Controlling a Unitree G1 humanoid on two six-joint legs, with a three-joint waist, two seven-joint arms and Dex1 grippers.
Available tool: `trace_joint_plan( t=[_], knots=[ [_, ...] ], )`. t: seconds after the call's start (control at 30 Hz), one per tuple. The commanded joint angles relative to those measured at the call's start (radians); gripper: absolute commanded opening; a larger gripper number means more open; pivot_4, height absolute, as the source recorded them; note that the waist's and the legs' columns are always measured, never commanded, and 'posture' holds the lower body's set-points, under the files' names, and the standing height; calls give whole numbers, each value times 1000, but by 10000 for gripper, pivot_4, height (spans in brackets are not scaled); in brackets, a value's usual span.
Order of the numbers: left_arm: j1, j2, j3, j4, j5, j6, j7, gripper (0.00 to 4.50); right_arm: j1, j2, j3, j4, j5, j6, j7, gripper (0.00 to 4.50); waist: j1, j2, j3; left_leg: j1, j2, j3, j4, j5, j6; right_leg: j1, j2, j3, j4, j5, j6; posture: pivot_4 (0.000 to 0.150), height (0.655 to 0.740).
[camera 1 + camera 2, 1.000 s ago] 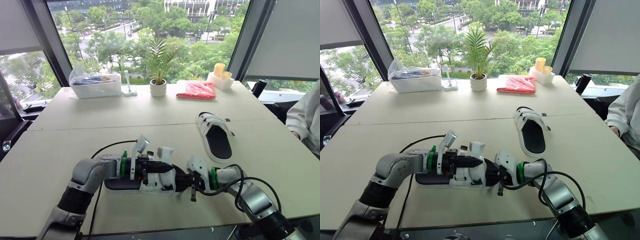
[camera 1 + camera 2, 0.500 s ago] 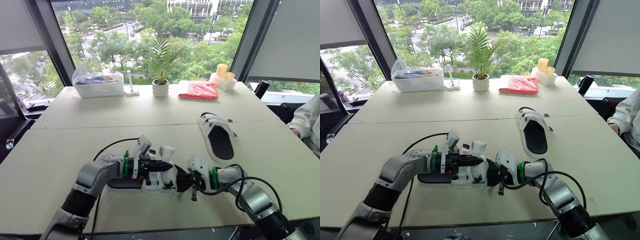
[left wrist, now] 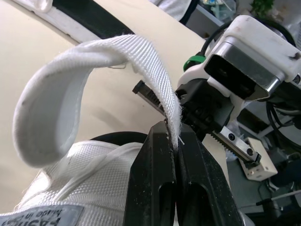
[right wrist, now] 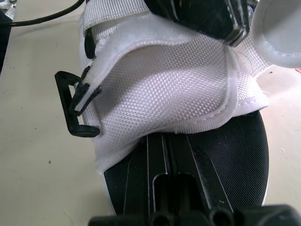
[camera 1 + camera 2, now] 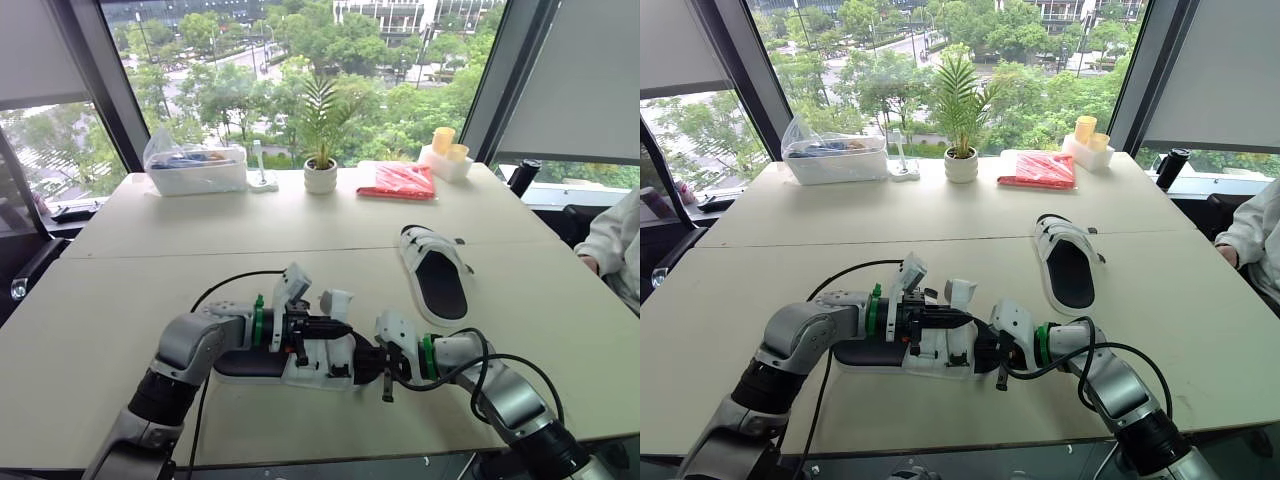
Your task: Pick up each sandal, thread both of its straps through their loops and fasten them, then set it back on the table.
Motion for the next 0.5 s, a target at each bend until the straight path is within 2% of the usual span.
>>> trace_joint_plan(
  t=[0.03,0.5],
  knots=[
    [-34,-2,-26,-55,4,29,25,237,15,0,22,21,-28,13,-9,0,0,0,0,0,0,0,0,0,0,0,0,0,0,0,0,1500,7400],
    [-80,8,-67,-82,54,89,109,237,11,1,24,31,-33,7,-9,0,1,0,0,0,0,0,0,0,0,0,0,0,0,0,0,1500,7400]
  ],
)
